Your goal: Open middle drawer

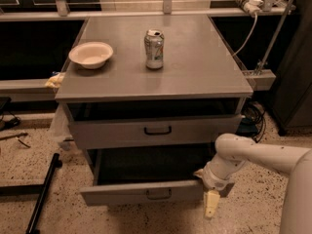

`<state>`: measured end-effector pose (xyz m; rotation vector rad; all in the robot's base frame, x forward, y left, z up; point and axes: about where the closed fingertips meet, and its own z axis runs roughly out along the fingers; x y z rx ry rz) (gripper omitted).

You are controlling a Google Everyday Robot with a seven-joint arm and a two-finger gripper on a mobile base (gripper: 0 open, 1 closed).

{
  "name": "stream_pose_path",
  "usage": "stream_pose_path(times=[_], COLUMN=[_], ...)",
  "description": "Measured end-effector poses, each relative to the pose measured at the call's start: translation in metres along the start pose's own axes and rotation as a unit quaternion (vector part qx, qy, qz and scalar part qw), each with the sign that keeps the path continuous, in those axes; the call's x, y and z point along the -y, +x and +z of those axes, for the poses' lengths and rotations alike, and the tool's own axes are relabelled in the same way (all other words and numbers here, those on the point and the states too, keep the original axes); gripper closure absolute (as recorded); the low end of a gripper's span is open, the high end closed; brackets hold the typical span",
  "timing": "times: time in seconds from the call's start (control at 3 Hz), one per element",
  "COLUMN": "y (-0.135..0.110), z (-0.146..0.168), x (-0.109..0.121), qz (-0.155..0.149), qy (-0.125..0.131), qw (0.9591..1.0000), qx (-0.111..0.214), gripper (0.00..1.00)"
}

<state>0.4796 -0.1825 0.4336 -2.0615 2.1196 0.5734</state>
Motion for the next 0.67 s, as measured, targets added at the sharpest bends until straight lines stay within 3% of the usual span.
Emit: stream_pose_path(times=[0.33, 0.67], y=[0.0183, 0.0183], z=[0.0047, 0.0047], x=[-0.0579, -0.0579], qz=[0.042, 0.042], qy=[-0.051, -0.051], qw=[0.9976, 0.9976], qx=[0.019, 0.019], gripper=[0.00, 0.00])
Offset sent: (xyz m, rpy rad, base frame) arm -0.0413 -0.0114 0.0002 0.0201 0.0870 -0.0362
